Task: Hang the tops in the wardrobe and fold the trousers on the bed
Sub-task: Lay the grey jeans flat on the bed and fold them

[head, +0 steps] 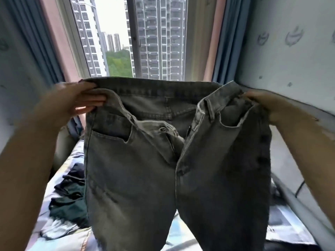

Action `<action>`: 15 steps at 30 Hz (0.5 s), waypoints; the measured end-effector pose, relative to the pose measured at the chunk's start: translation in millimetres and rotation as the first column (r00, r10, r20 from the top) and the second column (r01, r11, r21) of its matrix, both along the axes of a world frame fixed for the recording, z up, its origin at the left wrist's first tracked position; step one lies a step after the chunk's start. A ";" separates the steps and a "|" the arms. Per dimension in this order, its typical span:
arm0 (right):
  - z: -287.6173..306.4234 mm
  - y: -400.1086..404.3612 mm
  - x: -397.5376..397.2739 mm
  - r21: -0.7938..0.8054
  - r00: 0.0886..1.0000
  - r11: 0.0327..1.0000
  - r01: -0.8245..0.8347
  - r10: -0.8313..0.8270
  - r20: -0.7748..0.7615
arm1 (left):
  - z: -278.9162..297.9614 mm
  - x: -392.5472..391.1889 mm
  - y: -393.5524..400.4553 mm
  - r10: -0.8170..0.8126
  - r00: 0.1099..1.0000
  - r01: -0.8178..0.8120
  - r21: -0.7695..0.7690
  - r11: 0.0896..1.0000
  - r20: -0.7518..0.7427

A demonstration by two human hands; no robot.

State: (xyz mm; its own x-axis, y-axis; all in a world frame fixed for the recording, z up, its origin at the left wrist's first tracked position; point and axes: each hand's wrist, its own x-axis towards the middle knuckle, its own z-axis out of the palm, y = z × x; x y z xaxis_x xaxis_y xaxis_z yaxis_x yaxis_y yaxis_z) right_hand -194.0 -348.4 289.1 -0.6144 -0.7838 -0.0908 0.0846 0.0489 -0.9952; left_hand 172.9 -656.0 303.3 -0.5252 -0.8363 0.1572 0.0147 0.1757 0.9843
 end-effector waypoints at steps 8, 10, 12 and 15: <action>-129.9 -56.2 -32.6 0.363 0.832 0.880 0.305 -0.062 -0.551 | -149.9 -59.6 -57.6 0.129 0.977 -0.166 0.232 0.958 0.167; -173.1 -72.3 -36.6 0.449 0.895 0.846 0.286 -0.068 -0.441 | -196.2 -78.8 -77.4 0.141 0.976 -0.190 0.332 0.924 0.166; -210.9 -92.0 -40.7 0.438 0.968 0.869 0.232 -0.163 -0.189 | -238.3 -95.4 -99.6 0.143 0.976 -0.199 0.403 0.893 0.164; -246.6 -123.0 -49.7 0.365 0.959 0.898 0.245 -0.281 0.046 | -286.9 -115.3 -132.9 0.179 0.971 -0.232 0.431 0.872 0.161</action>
